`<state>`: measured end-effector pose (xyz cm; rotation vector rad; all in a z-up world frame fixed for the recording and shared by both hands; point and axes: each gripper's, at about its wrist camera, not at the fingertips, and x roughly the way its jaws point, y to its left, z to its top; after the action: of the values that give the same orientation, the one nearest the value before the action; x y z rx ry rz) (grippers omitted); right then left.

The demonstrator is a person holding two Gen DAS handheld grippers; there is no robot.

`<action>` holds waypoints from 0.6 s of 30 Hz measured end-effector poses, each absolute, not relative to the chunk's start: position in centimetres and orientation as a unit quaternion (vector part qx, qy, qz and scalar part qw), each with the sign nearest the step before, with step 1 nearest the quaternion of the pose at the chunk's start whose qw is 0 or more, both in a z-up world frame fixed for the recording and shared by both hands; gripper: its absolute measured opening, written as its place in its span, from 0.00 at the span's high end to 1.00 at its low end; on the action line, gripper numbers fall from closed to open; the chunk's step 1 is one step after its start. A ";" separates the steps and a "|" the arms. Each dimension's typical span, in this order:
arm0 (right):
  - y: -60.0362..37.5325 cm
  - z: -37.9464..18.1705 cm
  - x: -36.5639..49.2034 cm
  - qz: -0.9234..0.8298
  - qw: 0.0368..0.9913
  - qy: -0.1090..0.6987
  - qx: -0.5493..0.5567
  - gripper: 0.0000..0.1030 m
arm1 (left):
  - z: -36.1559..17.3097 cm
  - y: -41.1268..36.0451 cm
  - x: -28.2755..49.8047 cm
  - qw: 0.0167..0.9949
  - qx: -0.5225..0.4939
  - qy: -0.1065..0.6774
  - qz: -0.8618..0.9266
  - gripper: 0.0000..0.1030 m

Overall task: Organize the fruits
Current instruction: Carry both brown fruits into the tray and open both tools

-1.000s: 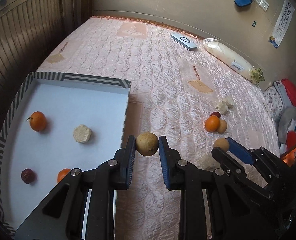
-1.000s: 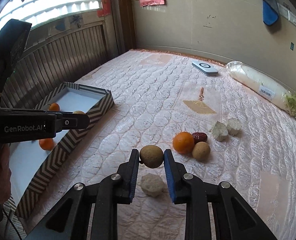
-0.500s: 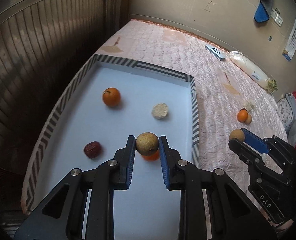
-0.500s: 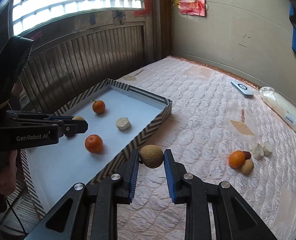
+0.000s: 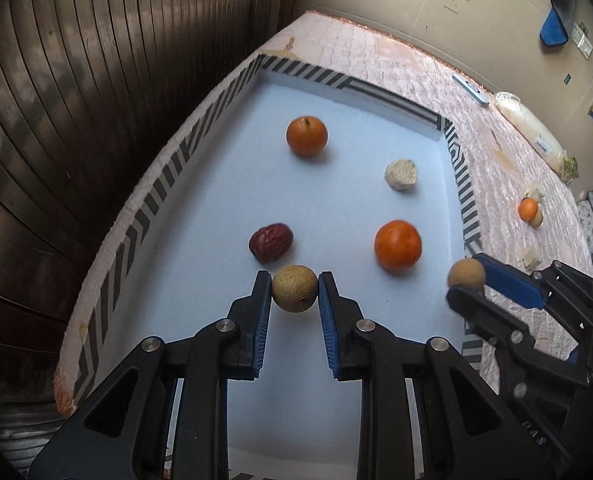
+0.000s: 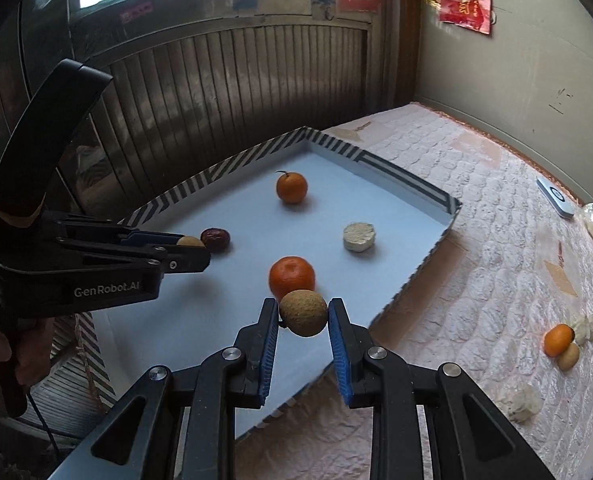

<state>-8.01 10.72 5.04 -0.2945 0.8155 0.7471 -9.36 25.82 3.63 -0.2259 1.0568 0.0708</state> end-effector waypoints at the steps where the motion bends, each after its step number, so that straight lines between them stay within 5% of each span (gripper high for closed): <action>1: 11.2 4.8 -8.2 0.359 0.836 0.388 -0.145 0.76 | 3.3 25.9 -9.3 0.855 -0.109 0.506 0.035 0.78; 18: 13.7 2.2 -8.2 0.381 0.815 0.409 -0.153 0.76 | 2.5 25.5 -9.1 0.854 -0.098 0.508 0.051 0.76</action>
<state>-8.25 13.74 2.16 -0.3265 0.8734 0.8121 -9.11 25.53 2.54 -0.2069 1.0673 0.1070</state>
